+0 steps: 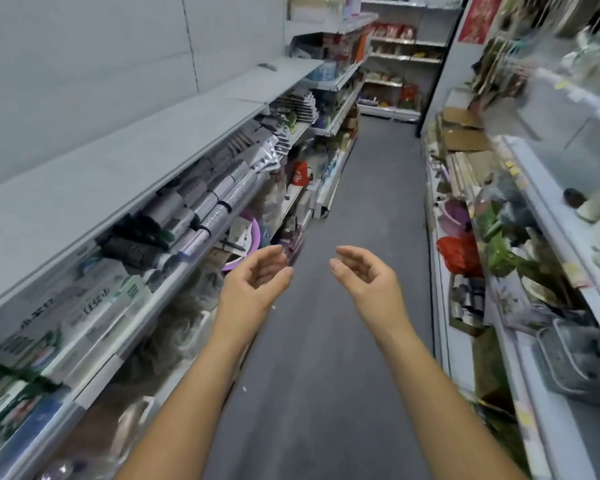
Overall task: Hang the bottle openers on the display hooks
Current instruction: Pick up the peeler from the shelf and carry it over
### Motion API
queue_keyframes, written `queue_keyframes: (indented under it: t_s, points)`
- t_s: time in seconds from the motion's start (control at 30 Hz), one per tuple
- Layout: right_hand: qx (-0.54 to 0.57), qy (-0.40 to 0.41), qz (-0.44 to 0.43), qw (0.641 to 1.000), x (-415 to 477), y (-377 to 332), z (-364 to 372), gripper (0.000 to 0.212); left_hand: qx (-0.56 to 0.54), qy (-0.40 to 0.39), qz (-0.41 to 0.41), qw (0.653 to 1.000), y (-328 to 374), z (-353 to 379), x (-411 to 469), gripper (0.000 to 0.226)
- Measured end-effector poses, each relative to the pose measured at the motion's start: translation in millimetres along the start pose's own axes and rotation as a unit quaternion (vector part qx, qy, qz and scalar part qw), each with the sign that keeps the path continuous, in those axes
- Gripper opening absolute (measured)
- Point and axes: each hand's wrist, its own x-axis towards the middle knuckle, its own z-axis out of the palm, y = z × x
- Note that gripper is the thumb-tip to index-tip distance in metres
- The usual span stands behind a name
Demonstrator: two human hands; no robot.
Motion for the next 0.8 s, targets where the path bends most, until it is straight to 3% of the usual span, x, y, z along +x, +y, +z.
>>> queue_keyframes:
  t_s: [0.5, 0.8]
  points:
    - [0.015, -0.047, -0.016, 0.999, 405.3, 35.5, -54.4, 0.020, 0.066, 0.017, 0.044, 0.997, -24.7, 156.3, 365.8, 0.031]
    - [0.009, -0.099, -0.019, 0.995, 626.3, 56.4, -31.9, 0.023, 0.068, 0.058, 0.059, 0.994, -44.0, 195.7, 579.4, 0.036]
